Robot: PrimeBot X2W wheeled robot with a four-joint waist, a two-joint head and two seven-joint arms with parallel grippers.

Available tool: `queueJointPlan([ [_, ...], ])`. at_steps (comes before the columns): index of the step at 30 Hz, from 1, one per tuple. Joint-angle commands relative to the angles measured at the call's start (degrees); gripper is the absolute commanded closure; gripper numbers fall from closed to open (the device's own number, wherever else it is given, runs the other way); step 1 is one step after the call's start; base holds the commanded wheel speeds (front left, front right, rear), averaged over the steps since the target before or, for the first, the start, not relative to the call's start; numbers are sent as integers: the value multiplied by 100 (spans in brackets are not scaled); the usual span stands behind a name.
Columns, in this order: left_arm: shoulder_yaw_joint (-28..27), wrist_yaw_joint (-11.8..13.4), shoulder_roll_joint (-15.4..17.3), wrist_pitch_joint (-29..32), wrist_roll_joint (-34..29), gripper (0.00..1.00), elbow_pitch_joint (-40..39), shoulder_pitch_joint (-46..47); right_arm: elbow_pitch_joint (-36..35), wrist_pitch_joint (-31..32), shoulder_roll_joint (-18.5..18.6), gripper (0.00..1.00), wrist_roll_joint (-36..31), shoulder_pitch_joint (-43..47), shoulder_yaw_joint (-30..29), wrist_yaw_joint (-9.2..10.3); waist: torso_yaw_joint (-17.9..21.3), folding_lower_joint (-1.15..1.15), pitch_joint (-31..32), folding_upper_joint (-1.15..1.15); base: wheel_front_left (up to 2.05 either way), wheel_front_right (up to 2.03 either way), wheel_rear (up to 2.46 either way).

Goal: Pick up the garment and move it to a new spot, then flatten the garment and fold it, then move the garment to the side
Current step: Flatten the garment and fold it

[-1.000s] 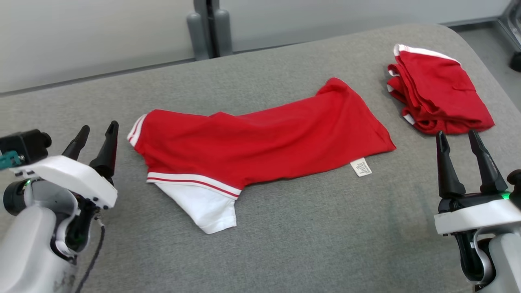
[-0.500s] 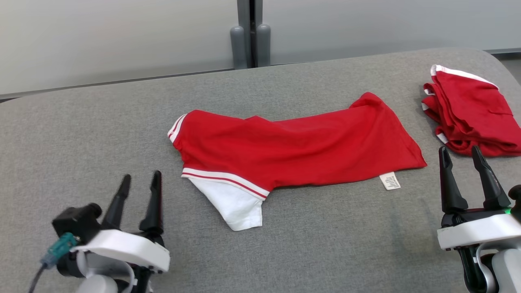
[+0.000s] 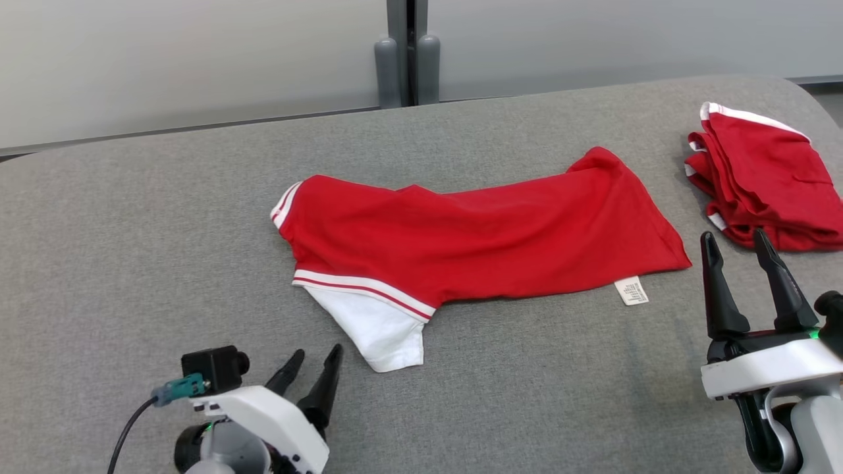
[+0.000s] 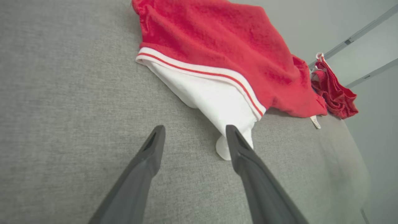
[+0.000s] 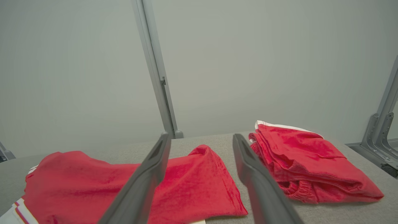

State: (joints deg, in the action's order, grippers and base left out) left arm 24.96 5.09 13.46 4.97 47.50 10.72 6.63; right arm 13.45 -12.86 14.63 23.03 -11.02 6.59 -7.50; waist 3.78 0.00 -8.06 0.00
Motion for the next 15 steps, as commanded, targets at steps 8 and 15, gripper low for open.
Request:
queueJointPlan([
  [8,83,-390,-270,451,451,0,887,626,57,-54,-33,0,43,-202,66,2,439,0,-234,0,0,0,0],
  [15,-62,-428,-223,-79,252,100,775,860,157,-133,-64,0,56,-197,68,2,595,0,-246,0,0,0,0],
])
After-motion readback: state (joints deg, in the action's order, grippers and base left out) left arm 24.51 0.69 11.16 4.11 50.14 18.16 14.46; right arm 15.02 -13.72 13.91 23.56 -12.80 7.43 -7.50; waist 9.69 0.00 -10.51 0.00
